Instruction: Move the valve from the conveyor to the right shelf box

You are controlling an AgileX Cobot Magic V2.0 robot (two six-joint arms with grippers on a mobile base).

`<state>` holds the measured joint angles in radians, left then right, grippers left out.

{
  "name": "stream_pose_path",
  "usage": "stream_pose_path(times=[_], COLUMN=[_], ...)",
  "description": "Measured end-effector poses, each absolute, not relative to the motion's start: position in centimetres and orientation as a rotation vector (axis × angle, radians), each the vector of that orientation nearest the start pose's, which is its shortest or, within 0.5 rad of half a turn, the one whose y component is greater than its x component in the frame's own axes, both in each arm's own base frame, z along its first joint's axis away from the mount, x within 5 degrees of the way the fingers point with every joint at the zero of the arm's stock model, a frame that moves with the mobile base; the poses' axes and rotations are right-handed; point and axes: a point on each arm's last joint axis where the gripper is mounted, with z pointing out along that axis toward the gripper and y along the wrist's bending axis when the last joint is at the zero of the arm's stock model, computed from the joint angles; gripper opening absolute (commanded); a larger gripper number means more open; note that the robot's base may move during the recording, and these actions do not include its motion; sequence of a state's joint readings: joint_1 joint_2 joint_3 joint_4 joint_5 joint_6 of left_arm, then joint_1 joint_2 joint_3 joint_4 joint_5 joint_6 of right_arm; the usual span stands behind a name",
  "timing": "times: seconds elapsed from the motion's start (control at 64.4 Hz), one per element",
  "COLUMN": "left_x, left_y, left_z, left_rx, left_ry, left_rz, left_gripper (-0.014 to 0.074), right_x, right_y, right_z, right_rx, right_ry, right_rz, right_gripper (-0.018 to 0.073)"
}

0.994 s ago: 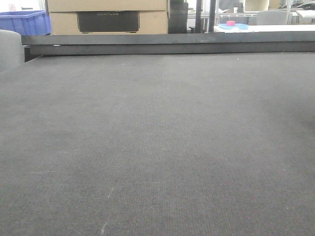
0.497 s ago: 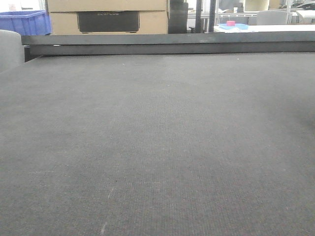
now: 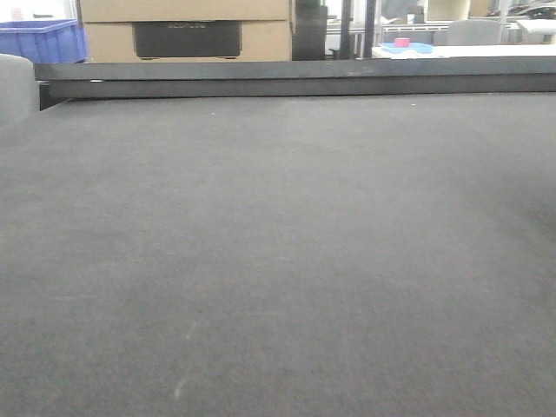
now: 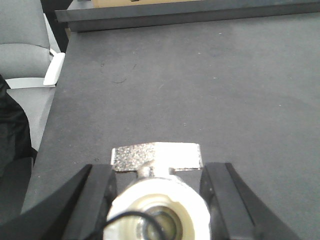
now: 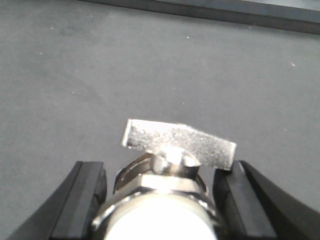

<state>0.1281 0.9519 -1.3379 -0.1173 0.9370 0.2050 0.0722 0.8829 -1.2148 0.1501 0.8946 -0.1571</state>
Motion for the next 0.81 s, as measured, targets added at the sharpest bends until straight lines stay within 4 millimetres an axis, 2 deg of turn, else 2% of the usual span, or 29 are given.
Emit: stream_pose_path(times=[0.807], left_x=[16.2], left_y=[1.22], left_z=[46.78], left_rx=[0.067], left_ry=[2.032], left_rz=[0.07], left_gripper=[-0.0111], right_x=[15.0], right_y=[2.15], right_z=[44.68], right_rx=[-0.21], right_ry=[2.029], right_rz=[0.126], right_gripper=[-0.0154])
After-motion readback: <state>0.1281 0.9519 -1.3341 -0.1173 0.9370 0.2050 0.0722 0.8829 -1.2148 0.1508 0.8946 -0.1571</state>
